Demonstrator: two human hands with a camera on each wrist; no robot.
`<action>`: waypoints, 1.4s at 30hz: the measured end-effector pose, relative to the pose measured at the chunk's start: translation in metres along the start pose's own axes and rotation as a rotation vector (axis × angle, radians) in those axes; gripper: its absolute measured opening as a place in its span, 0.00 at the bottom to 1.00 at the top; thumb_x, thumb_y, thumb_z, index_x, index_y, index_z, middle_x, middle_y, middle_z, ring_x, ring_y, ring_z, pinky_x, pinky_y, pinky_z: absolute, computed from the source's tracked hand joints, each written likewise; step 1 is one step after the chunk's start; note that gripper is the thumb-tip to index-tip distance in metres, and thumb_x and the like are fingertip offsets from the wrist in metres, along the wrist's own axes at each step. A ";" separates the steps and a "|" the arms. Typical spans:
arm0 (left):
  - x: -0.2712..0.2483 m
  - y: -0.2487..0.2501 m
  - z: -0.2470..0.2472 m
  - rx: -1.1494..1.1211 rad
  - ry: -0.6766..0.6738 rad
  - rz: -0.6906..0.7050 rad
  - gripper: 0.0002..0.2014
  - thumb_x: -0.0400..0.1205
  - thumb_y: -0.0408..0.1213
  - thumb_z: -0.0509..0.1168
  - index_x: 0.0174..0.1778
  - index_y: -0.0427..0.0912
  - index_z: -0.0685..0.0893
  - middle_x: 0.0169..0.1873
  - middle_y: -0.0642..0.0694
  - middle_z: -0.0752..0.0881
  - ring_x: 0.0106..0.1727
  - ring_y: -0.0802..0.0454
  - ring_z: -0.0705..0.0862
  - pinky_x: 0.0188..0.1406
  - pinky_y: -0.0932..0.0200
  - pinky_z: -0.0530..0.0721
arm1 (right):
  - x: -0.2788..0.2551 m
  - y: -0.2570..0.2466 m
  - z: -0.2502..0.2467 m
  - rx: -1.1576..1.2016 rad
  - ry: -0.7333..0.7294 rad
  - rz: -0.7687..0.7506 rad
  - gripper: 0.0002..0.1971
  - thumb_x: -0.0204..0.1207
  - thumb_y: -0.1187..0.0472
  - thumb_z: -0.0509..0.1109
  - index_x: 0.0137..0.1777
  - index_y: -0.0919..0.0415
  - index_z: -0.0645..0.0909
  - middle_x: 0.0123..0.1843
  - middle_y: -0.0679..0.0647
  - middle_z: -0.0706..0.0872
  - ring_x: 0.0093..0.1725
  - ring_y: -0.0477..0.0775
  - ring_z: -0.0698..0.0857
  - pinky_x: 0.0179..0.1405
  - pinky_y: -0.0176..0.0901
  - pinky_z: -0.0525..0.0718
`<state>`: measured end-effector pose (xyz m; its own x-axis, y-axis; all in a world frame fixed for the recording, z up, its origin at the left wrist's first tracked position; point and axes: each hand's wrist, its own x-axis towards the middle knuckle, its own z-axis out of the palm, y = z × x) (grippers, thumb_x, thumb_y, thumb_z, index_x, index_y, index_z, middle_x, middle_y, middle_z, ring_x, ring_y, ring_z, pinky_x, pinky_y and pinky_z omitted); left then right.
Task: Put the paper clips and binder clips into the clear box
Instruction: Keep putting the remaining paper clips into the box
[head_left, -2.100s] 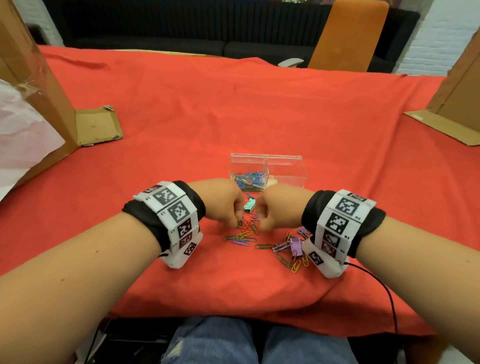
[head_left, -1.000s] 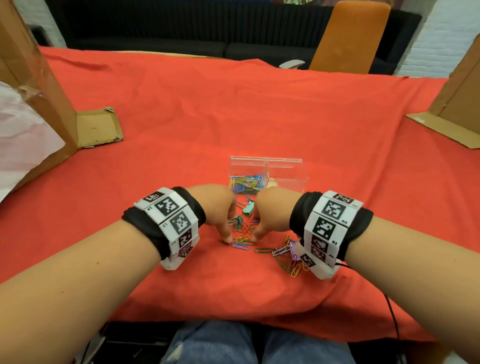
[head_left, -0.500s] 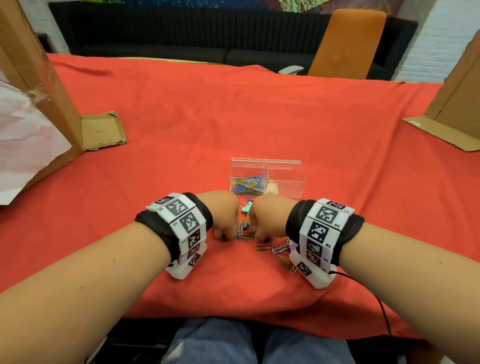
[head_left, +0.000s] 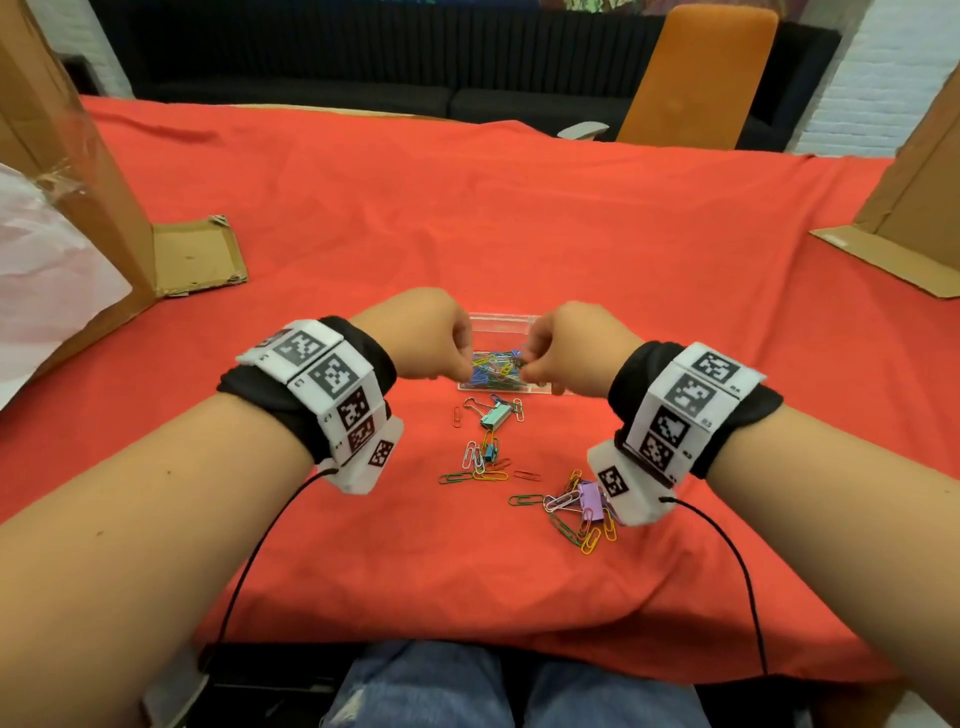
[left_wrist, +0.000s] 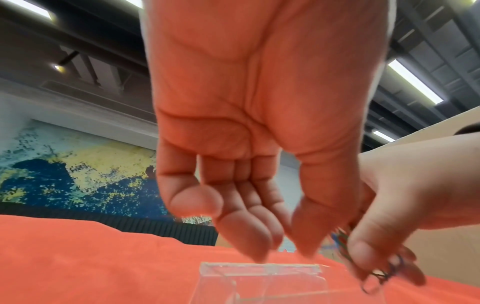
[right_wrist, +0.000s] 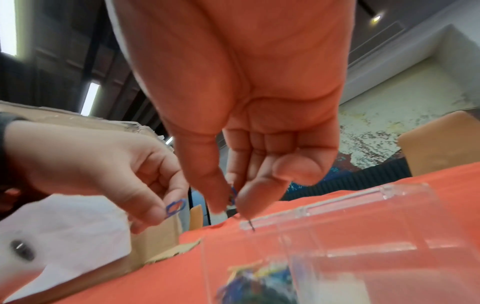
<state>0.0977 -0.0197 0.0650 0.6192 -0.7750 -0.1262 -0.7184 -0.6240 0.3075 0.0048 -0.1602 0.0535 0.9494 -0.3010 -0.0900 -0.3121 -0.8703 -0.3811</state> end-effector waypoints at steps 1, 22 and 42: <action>0.004 0.001 -0.003 -0.003 0.063 0.004 0.01 0.71 0.34 0.71 0.35 0.45 0.87 0.26 0.49 0.84 0.28 0.52 0.80 0.37 0.61 0.76 | 0.006 0.001 -0.004 0.049 0.041 0.016 0.02 0.70 0.63 0.74 0.38 0.57 0.84 0.24 0.49 0.81 0.27 0.51 0.83 0.32 0.35 0.79; -0.001 0.009 0.035 0.184 -0.332 0.038 0.18 0.67 0.40 0.79 0.53 0.48 0.87 0.41 0.52 0.80 0.41 0.52 0.78 0.41 0.61 0.74 | 0.005 -0.001 -0.005 -0.260 -0.347 0.098 0.14 0.75 0.57 0.71 0.58 0.63 0.87 0.36 0.53 0.88 0.26 0.46 0.81 0.41 0.42 0.86; -0.008 0.007 0.051 0.209 -0.344 0.009 0.16 0.68 0.36 0.78 0.50 0.40 0.87 0.31 0.51 0.81 0.39 0.50 0.79 0.24 0.64 0.69 | -0.010 -0.002 0.026 -0.433 -0.365 -0.057 0.19 0.68 0.46 0.77 0.44 0.64 0.86 0.39 0.56 0.86 0.39 0.56 0.84 0.34 0.38 0.74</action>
<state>0.0714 -0.0227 0.0197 0.4959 -0.7462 -0.4441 -0.7941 -0.5967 0.1159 -0.0033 -0.1449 0.0314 0.8920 -0.1620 -0.4221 -0.1737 -0.9847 0.0108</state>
